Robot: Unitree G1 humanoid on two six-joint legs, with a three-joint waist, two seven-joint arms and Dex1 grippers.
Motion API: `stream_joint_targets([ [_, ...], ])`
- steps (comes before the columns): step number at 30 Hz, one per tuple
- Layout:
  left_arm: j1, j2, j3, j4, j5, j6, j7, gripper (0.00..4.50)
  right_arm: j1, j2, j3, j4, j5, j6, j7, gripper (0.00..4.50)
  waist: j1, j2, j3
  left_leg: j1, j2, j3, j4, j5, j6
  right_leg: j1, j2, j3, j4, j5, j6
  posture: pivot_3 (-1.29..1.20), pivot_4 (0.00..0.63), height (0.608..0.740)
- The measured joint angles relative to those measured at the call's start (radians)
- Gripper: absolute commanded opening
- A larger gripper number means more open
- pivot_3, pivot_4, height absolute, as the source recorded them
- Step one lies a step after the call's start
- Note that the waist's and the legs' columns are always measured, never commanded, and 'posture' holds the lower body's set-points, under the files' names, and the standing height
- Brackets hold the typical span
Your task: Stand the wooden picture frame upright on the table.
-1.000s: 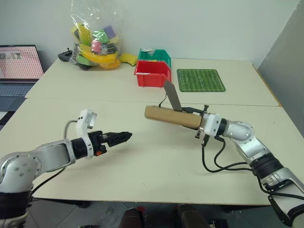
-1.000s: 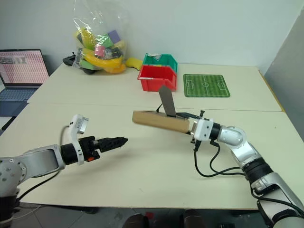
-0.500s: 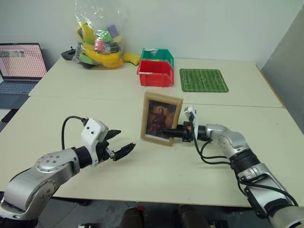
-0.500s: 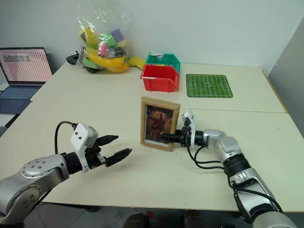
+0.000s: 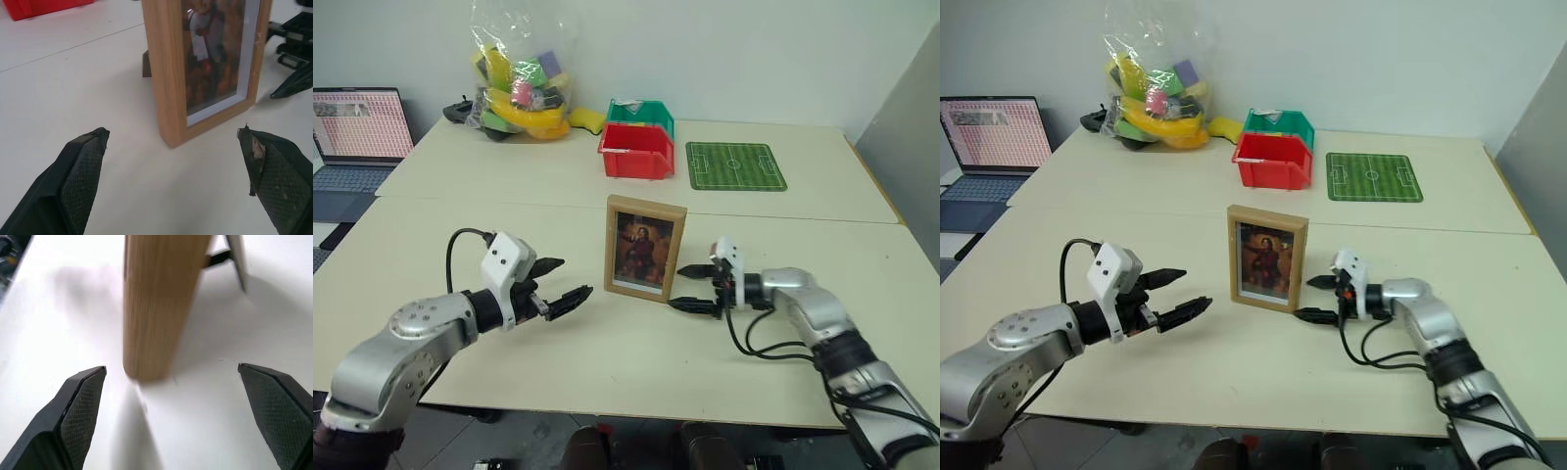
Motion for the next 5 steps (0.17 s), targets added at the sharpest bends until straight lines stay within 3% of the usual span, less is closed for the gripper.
stream_joint_targets([
  [5, -0.179, 0.072, 0.038, 0.151, -0.073, 0.125, -0.107, 4.5, 0.051, -0.112, -0.156, -0.325, 0.1, 0.245, -0.086, 4.48, -0.008, 0.0, 0.0, 0.0, 0.001, -0.002, 0.0, 0.0, 0.0, -0.001, 0.003, 0.0, 0.001, 0.0, 0.0, 0.0, 0.15, 0.74],
])
